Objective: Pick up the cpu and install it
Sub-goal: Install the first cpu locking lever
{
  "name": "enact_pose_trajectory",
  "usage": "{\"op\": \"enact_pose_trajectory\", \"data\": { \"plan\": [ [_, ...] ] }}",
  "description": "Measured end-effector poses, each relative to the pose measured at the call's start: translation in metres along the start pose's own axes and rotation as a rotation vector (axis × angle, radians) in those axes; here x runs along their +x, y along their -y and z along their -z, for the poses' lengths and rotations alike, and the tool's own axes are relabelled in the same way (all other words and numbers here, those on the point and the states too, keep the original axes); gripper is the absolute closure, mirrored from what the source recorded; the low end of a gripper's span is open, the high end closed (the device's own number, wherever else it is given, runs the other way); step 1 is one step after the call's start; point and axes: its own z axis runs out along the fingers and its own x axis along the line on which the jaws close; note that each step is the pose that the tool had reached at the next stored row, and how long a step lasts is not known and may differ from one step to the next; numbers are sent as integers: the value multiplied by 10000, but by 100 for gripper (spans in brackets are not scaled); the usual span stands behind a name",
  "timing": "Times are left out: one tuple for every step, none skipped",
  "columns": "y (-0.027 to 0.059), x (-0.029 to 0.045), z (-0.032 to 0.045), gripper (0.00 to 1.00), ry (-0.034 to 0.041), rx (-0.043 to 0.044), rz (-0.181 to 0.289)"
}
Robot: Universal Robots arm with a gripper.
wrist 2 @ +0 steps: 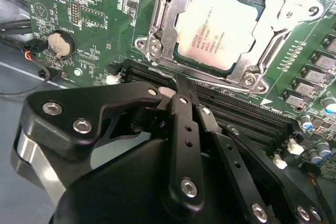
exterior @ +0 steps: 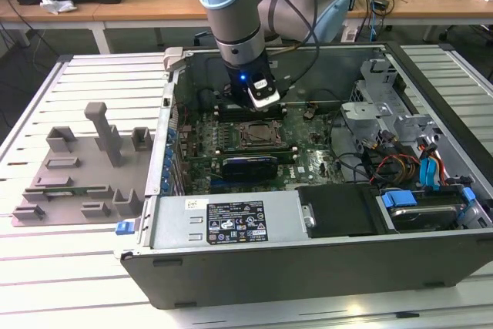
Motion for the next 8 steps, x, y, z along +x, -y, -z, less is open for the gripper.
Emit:
{"op": "enact_pose_trajectory", "data": {
  "plan": [
    [2, 2, -8, 89, 26, -3, 5],
    [4, 4, -16, 89, 54, -1, 11],
    [5, 4, -21, 89, 71, 2, 15],
    [6, 5, -24, 89, 83, 5, 18],
    [6, 6, -28, 89, 98, 9, 22],
    [7, 6, -31, 89, 107, 12, 24],
    [9, 6, -33, 89, 124, 23, 29],
    [7, 6, -40, 89, 132, 9, 30]
  ]
}}
